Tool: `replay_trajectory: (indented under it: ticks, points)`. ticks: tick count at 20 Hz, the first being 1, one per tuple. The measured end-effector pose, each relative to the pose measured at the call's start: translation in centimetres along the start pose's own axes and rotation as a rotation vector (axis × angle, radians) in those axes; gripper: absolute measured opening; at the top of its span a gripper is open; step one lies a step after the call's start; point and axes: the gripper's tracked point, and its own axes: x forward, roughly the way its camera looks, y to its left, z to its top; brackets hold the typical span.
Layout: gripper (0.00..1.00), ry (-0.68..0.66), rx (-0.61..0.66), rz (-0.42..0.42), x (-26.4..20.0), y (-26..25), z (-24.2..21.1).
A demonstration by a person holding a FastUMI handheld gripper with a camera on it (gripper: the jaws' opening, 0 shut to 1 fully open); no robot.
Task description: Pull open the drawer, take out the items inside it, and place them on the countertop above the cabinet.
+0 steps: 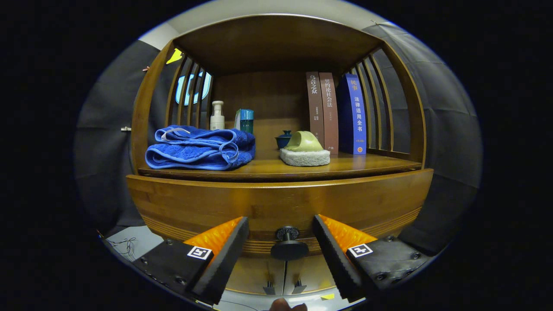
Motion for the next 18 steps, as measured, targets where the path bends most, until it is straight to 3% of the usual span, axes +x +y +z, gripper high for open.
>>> replay_trajectory:
  ticks: [8,11,18]
  points:
    - [0.99,0.007,-0.045,-0.002,1.2,1.0,-0.2]
    - [0.99,0.022,-0.041,0.035,0.3,1.2,0.0]
    - [0.99,-0.089,-0.049,0.105,-6.5,0.8,8.6]
